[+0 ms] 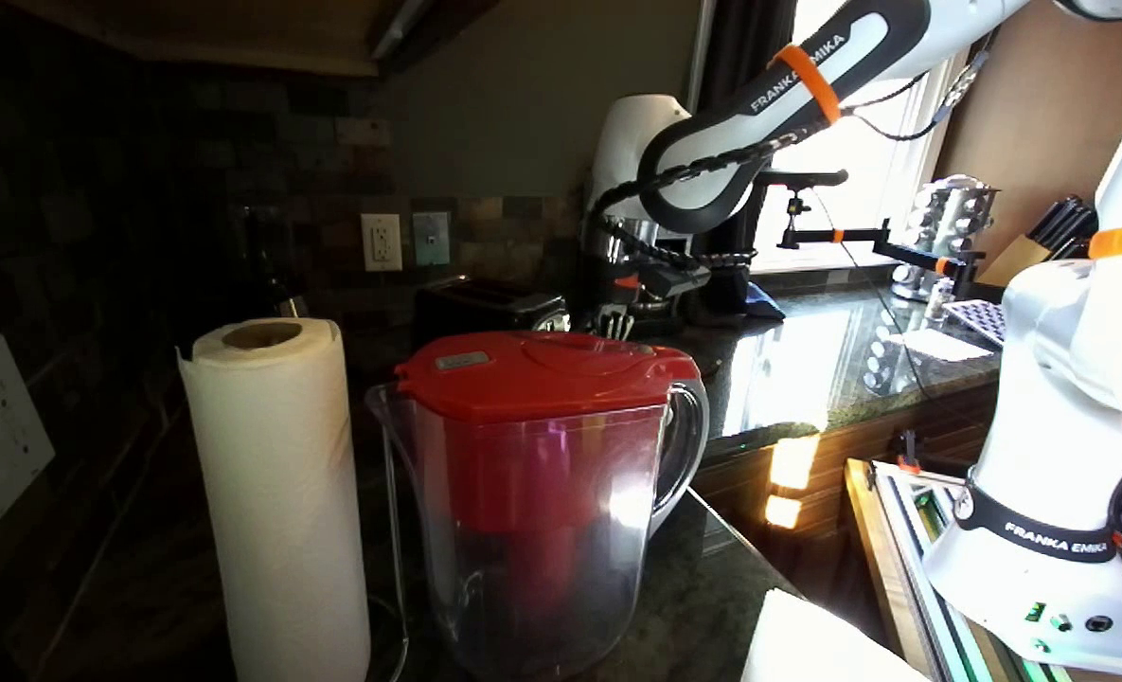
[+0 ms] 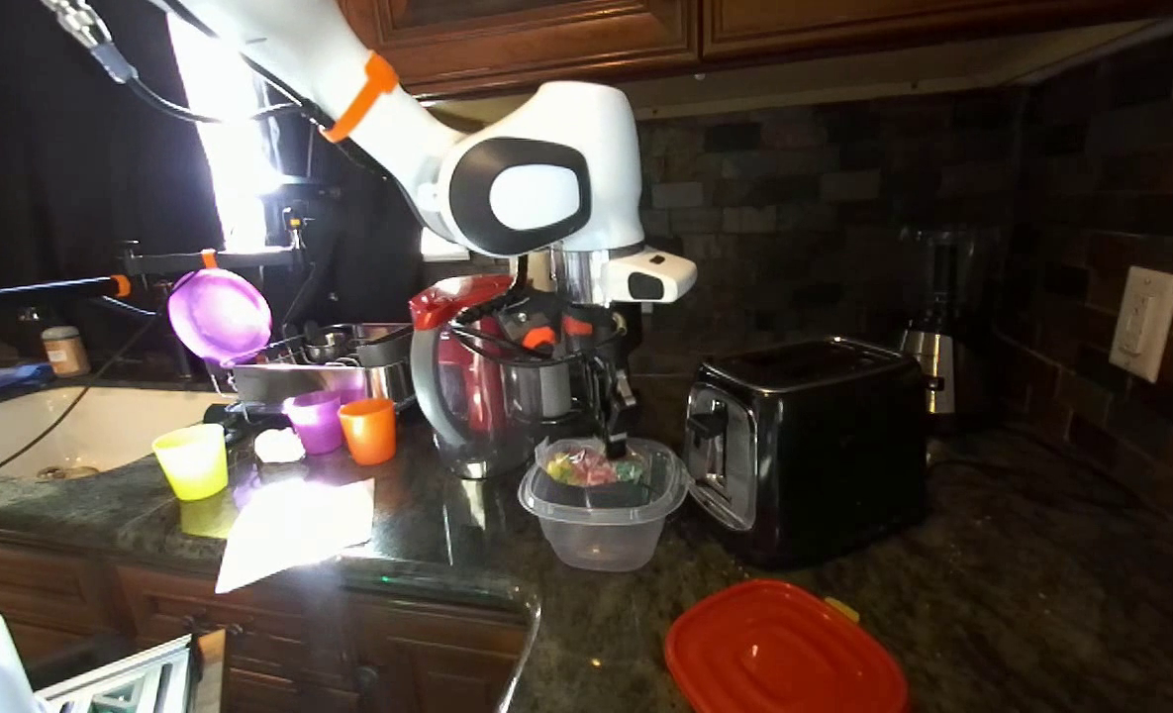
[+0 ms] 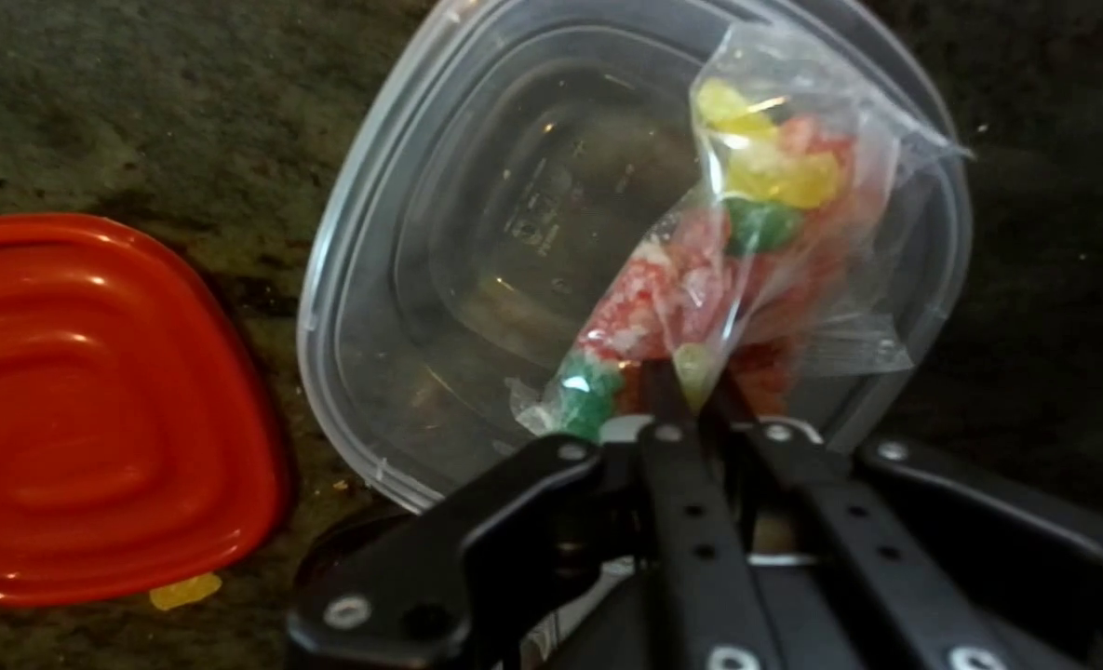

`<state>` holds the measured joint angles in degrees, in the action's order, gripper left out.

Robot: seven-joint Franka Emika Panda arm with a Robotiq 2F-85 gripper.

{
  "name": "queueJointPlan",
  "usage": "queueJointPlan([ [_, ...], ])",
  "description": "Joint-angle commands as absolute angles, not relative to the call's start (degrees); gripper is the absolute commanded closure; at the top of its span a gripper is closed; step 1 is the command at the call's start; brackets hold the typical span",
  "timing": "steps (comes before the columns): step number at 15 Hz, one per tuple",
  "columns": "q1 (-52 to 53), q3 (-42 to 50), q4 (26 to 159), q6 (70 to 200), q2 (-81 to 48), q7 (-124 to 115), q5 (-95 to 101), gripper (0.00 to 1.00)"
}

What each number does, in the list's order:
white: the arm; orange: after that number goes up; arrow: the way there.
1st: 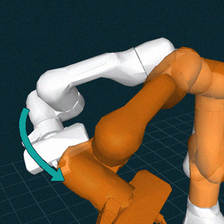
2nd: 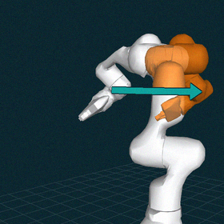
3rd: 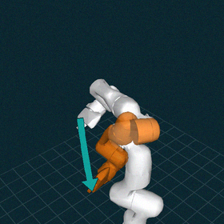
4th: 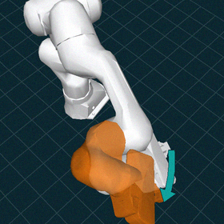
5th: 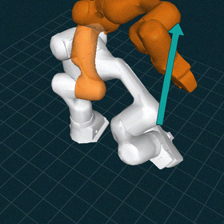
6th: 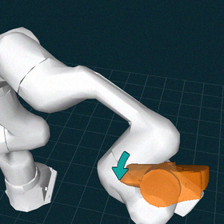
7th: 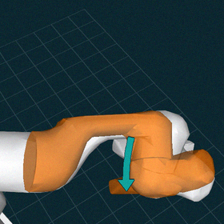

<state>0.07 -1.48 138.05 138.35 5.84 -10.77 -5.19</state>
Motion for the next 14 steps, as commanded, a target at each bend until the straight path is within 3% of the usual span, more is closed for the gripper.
queueJointPlan([
  [1,0.6,-1.3,139.6,134.5,11.6,-9.6,-6.6,0.98],
  [14,-5.3,4.3,145.0,123.2,29.8,-6.1,-3.8,0.98],
])
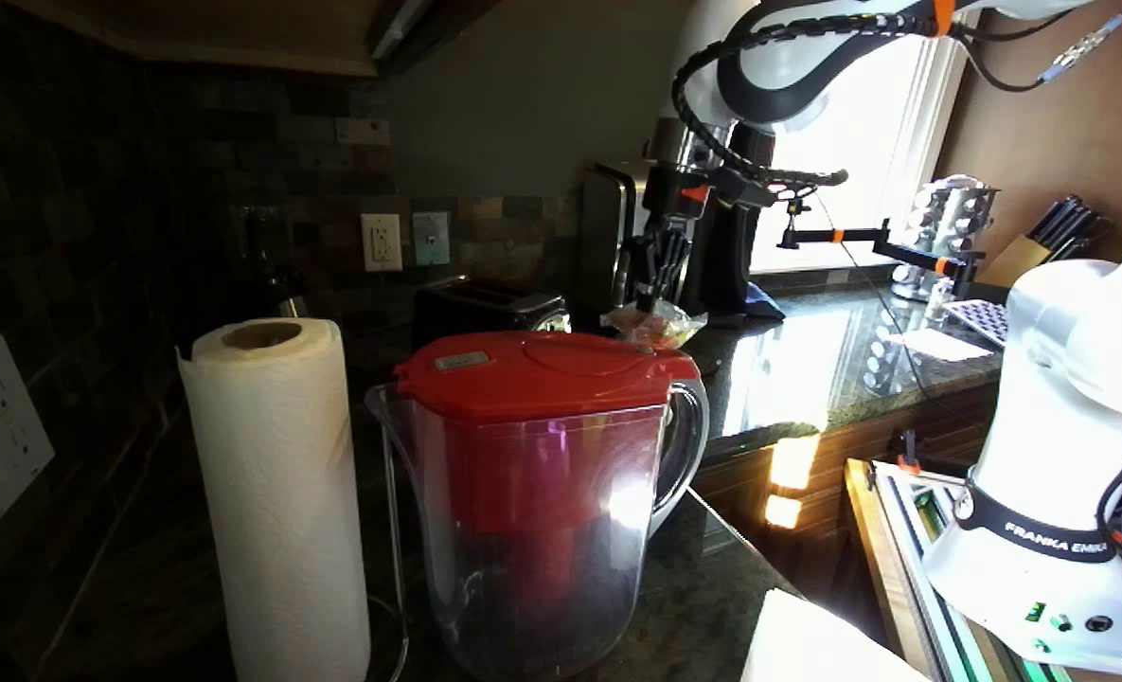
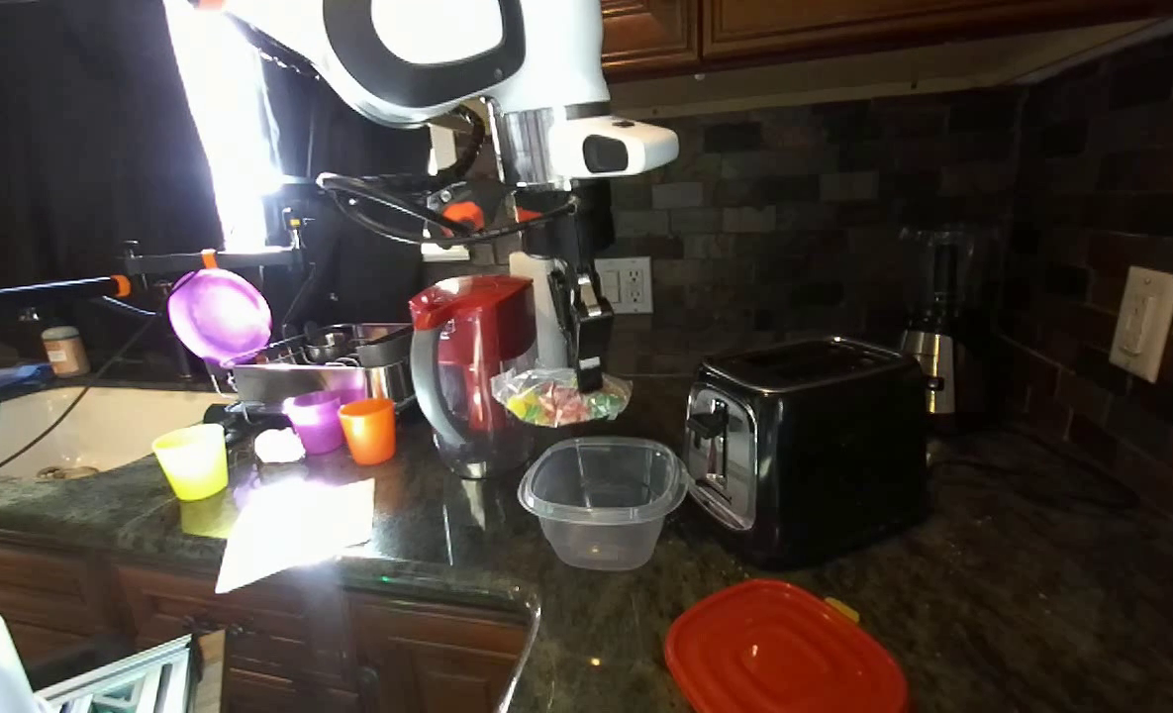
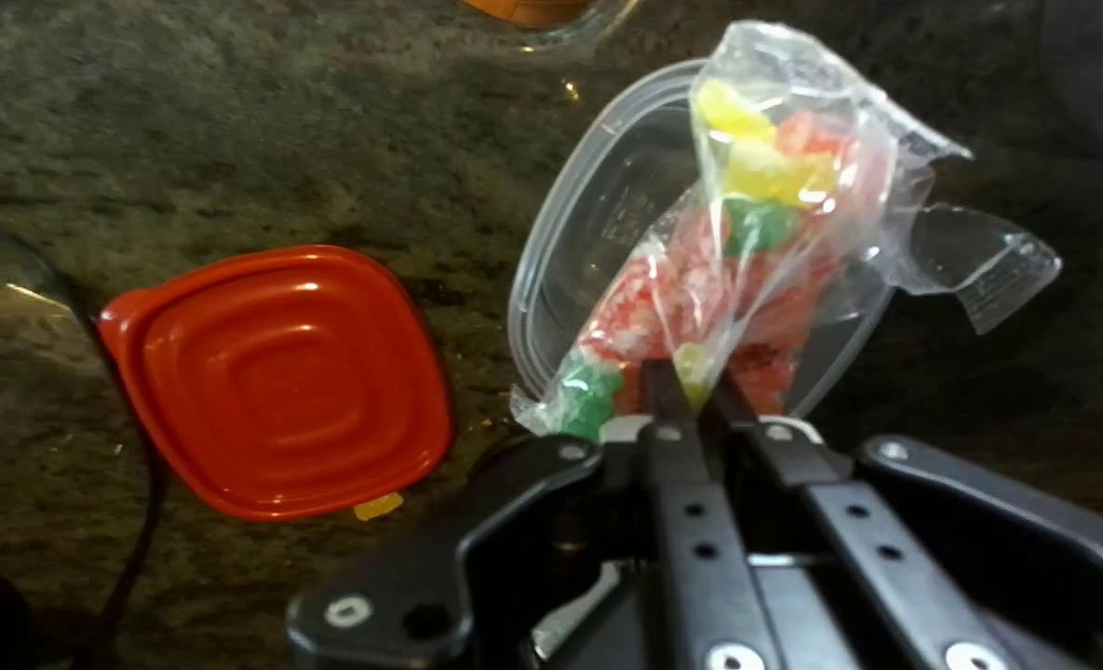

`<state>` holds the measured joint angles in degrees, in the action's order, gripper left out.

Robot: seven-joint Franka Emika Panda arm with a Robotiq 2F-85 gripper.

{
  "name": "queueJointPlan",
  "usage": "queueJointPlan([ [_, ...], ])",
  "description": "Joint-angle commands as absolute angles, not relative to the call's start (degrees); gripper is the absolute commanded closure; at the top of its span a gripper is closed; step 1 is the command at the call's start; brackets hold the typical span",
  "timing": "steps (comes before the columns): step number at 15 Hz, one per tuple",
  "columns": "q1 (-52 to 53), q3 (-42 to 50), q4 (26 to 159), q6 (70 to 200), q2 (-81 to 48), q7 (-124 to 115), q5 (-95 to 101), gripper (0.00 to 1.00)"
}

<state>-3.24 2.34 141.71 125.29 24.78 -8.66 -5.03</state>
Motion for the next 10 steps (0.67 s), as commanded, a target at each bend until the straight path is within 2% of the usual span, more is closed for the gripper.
queueJointPlan([
  [1,-5.9,5.3,145.3,122.0,30.5,-4.6,-3.6,0.98],
  [10,-13.4,10.9,150.3,125.1,28.8,4.2,5.9,0.98],
])
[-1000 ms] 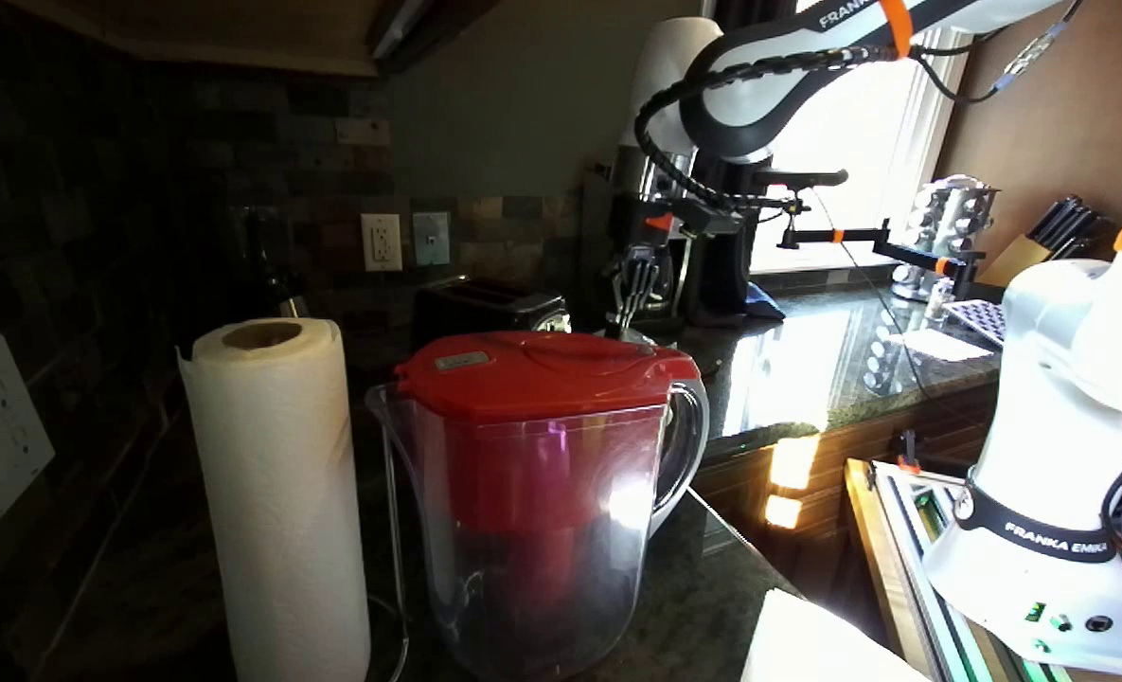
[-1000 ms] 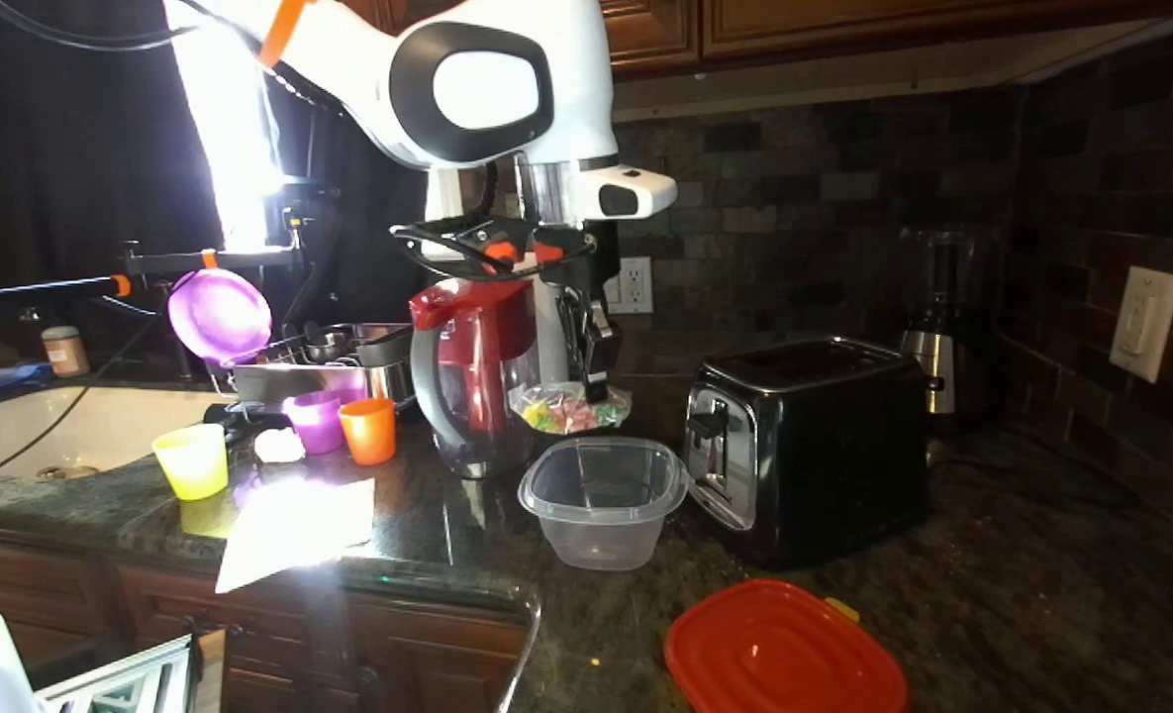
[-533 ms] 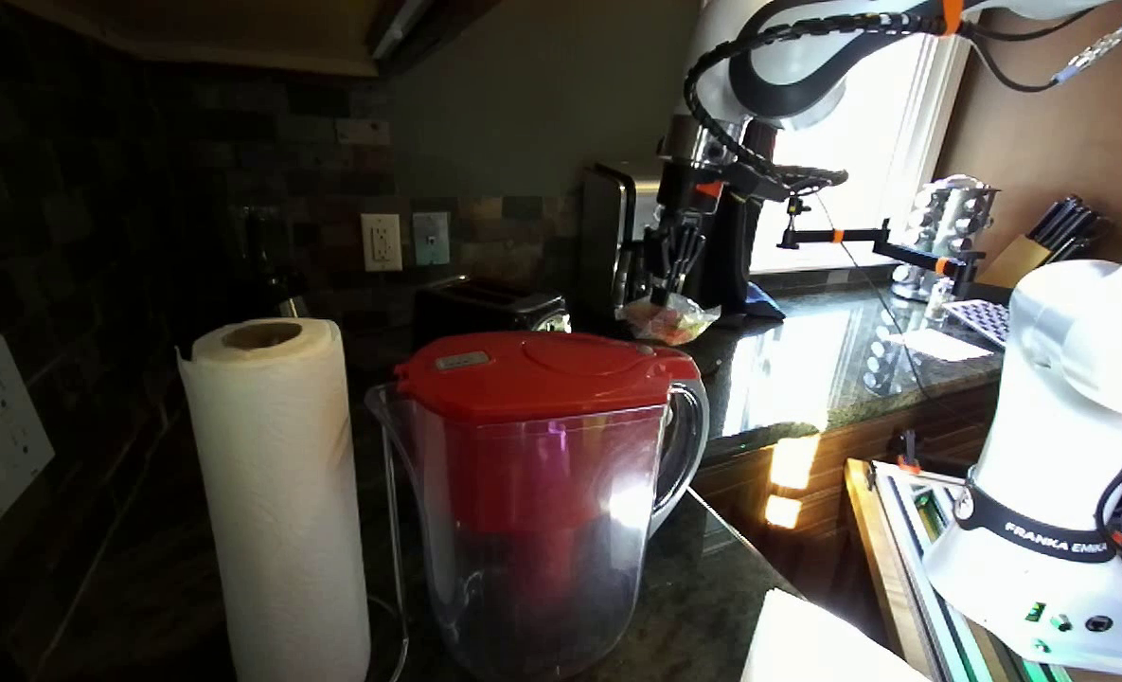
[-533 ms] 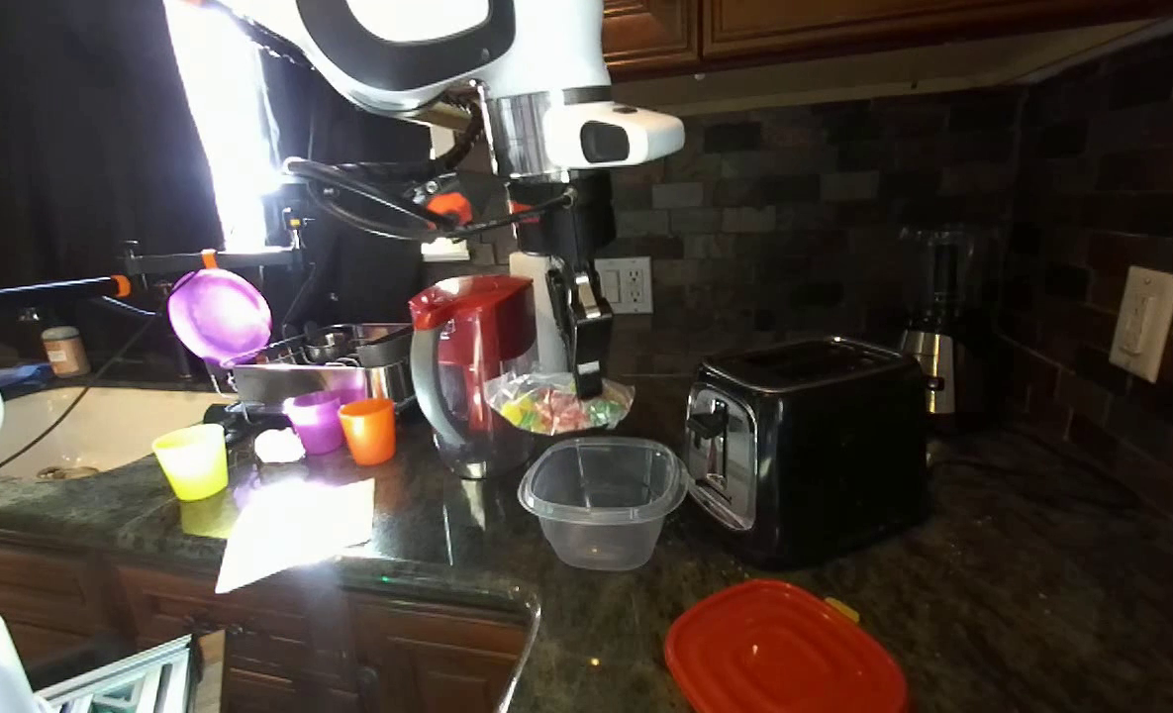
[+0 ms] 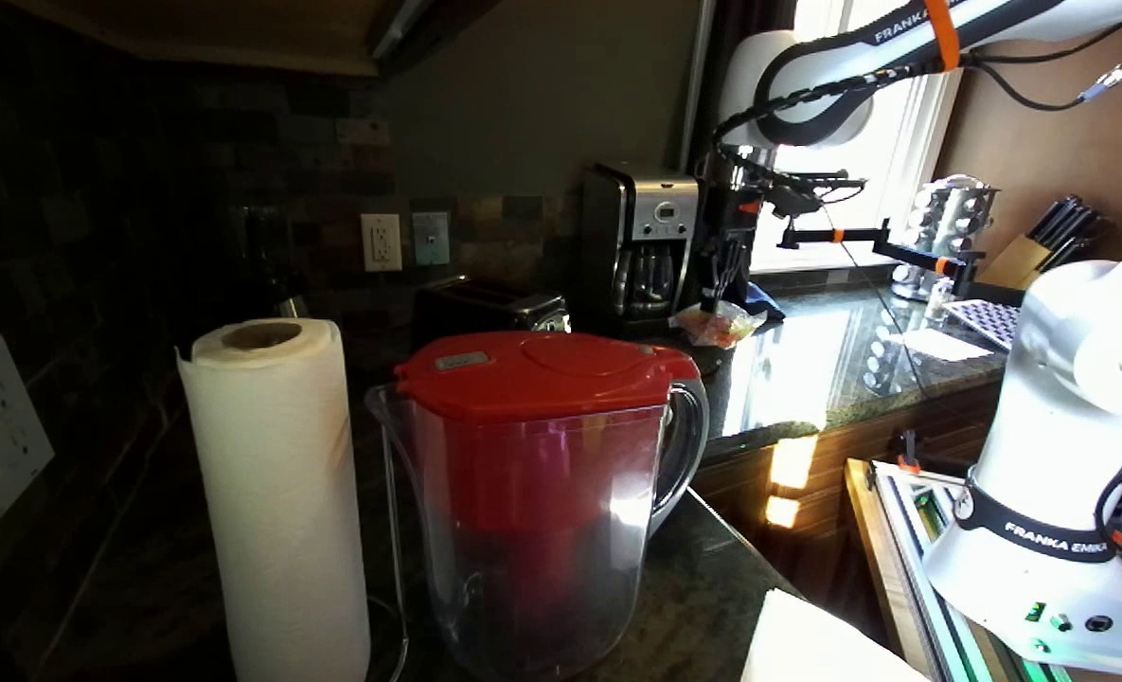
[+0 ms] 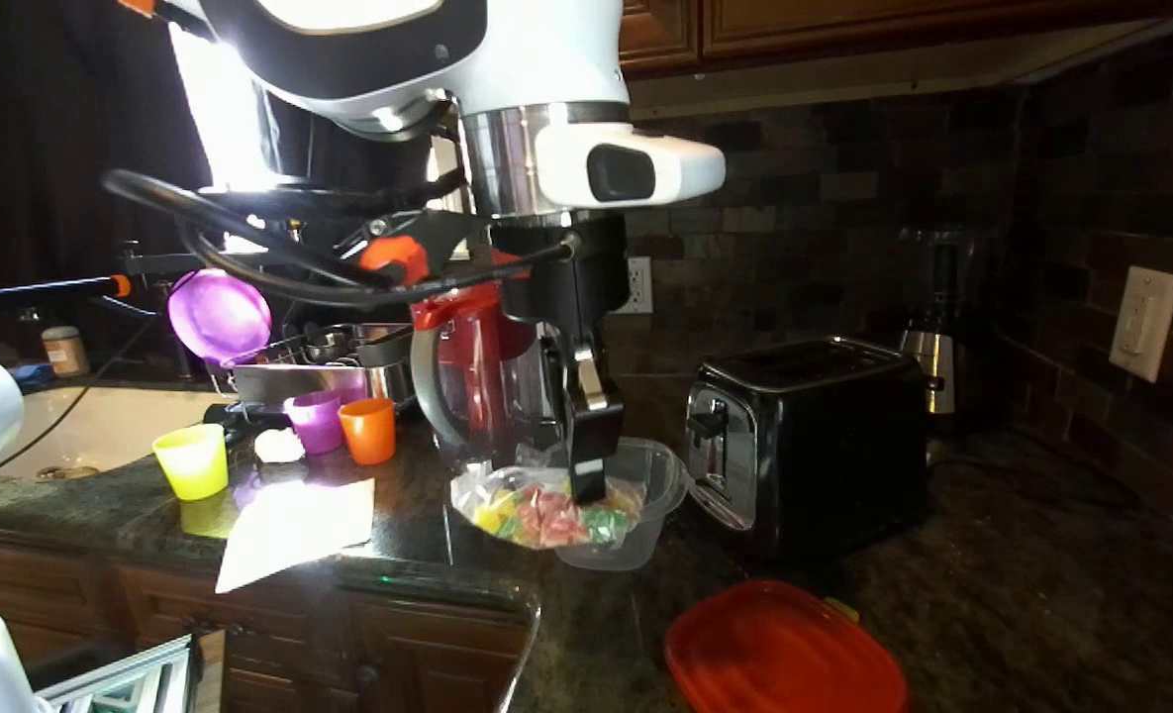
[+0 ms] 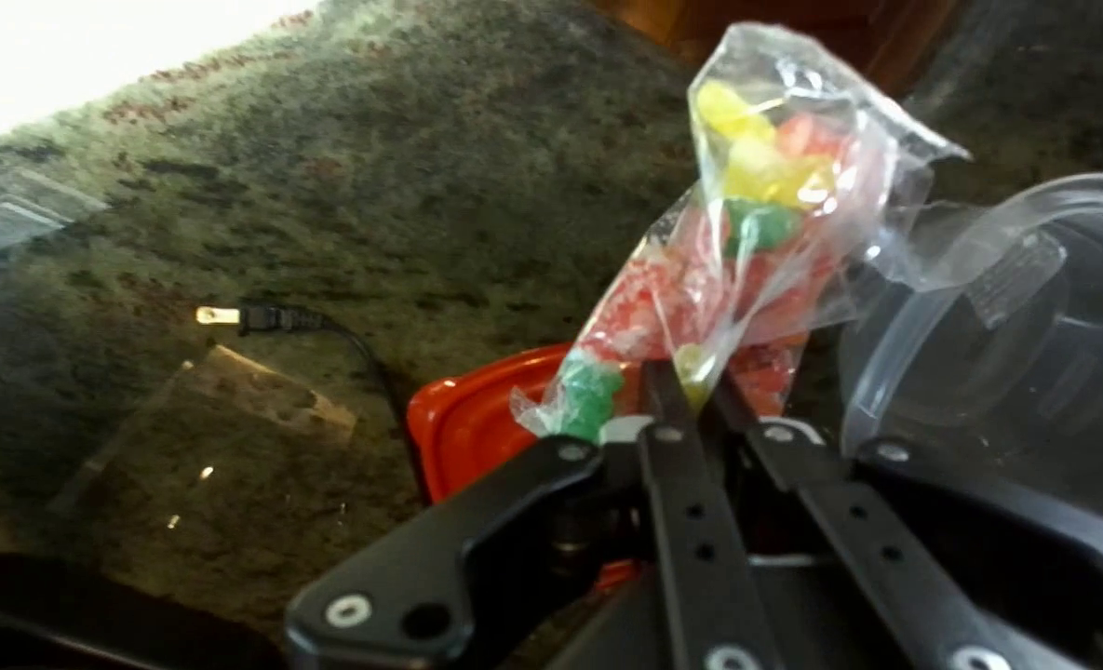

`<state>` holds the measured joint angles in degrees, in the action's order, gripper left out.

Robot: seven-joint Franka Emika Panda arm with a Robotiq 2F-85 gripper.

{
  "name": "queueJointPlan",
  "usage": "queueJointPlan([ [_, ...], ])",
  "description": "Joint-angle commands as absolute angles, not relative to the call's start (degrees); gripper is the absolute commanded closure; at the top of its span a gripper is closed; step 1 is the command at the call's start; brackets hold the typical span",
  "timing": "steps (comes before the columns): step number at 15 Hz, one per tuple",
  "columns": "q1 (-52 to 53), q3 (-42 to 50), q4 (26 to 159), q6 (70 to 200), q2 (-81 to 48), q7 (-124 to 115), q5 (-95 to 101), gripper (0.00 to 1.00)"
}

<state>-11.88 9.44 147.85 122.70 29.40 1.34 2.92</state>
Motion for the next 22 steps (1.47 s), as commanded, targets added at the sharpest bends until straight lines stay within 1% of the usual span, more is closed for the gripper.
queueJointPlan([
  [1,-13.8,11.5,150.7,125.6,28.1,5.0,6.7,0.98],
  [6,-15.9,13.4,152.4,131.0,23.2,8.3,11.7,0.98],
  [15,-17.0,14.7,151.4,138.8,11.9,10.8,17.1,0.98],
  [16,-16.8,14.9,151.3,139.4,11.5,10.9,16.4,0.67],
  [17,-16.6,15.1,151.3,139.7,11.5,11.5,15.5,0.66],
  [20,-15.3,15.6,151.5,140.5,14.1,14.9,11.3,0.45],
  [22,-14.6,15.7,151.2,141.1,15.5,17.1,9.0,0.3],
])
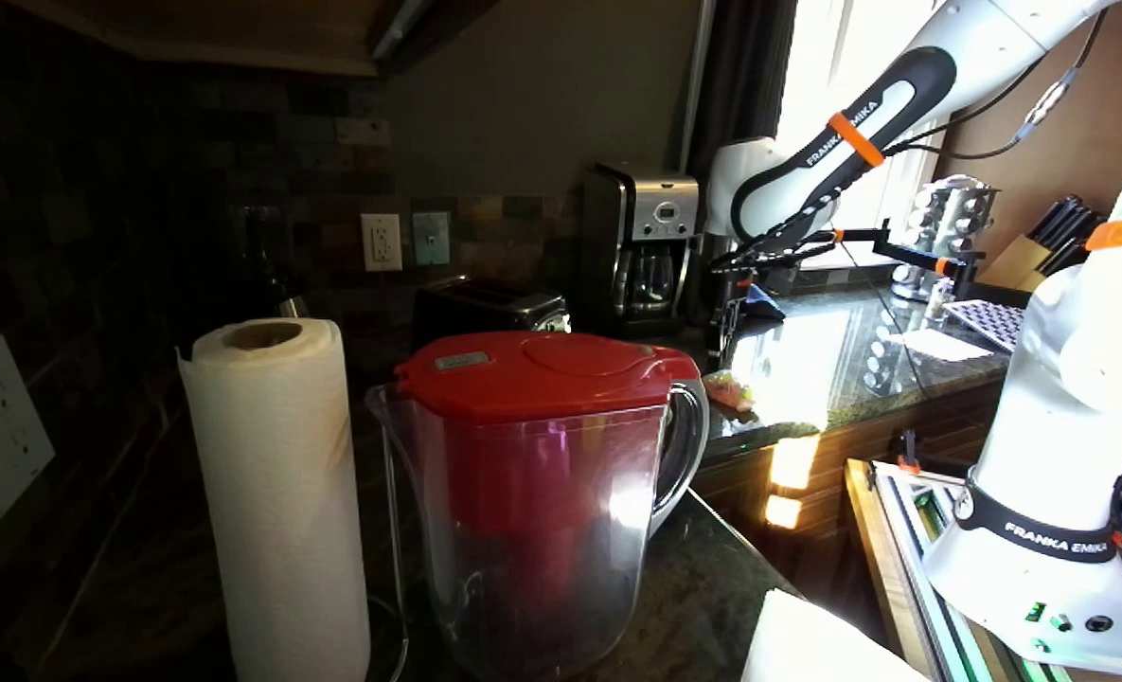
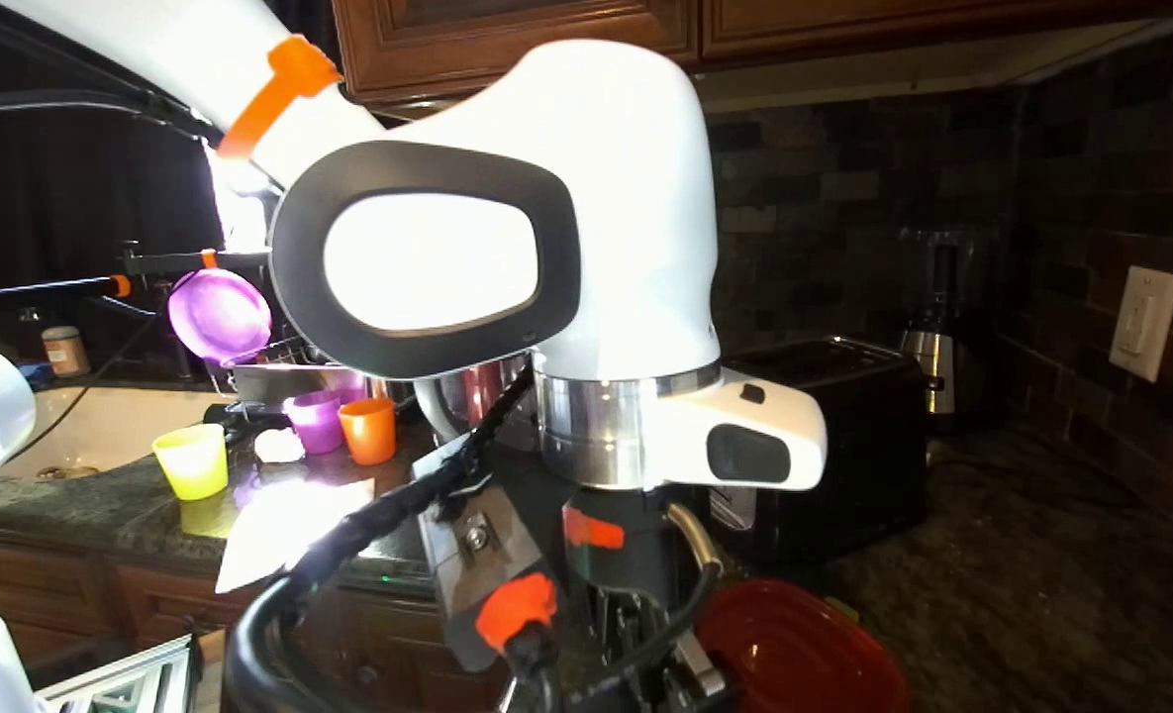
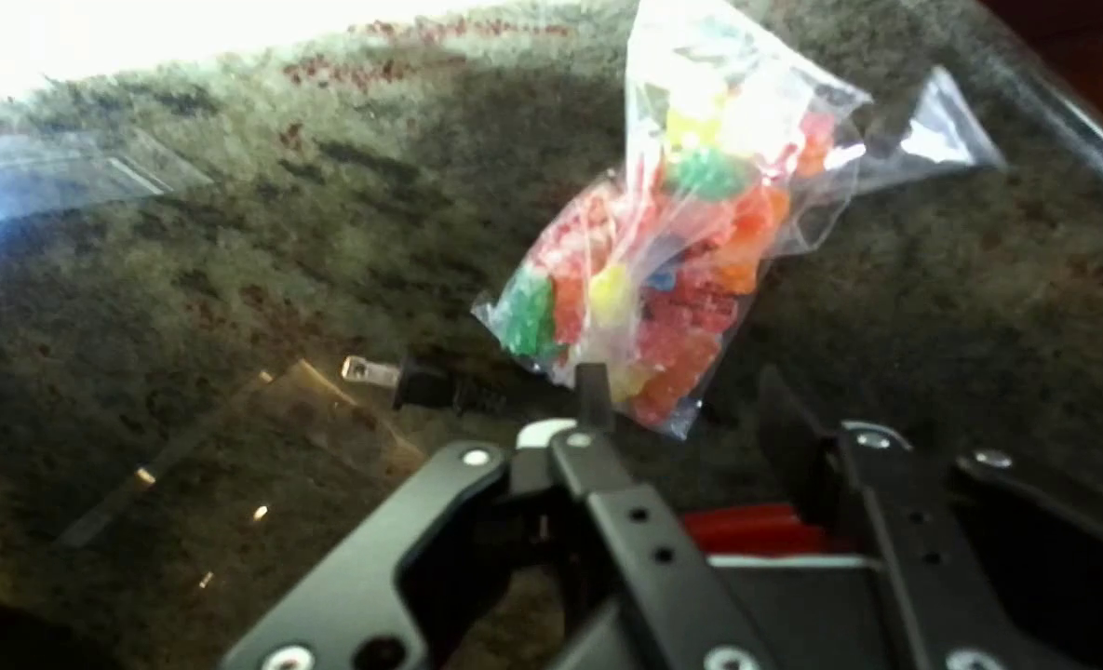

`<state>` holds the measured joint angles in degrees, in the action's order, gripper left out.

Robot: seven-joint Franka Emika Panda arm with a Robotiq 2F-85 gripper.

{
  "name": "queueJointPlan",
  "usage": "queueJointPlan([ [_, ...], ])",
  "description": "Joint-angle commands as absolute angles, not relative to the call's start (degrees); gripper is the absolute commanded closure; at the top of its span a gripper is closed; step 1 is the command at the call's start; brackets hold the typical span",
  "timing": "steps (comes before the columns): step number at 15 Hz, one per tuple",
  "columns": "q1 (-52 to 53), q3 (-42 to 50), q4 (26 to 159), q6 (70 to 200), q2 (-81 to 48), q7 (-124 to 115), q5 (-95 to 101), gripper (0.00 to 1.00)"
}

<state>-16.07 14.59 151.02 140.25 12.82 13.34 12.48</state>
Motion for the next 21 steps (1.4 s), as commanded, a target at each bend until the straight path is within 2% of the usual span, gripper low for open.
queueJointPlan([
  [1,-14.0,15.8,150.3,141.1,15.3,18.7,8.0,0.21],
  [4,-12.5,16.8,146.3,139.7,13.0,25.3,4.7,0.01],
  [12,-12.2,16.7,144.1,140.3,11.4,27.0,2.3,0.0],
  [21,-12.2,16.8,136.6,140.0,-0.7,34.4,-4.8,0.0],
])
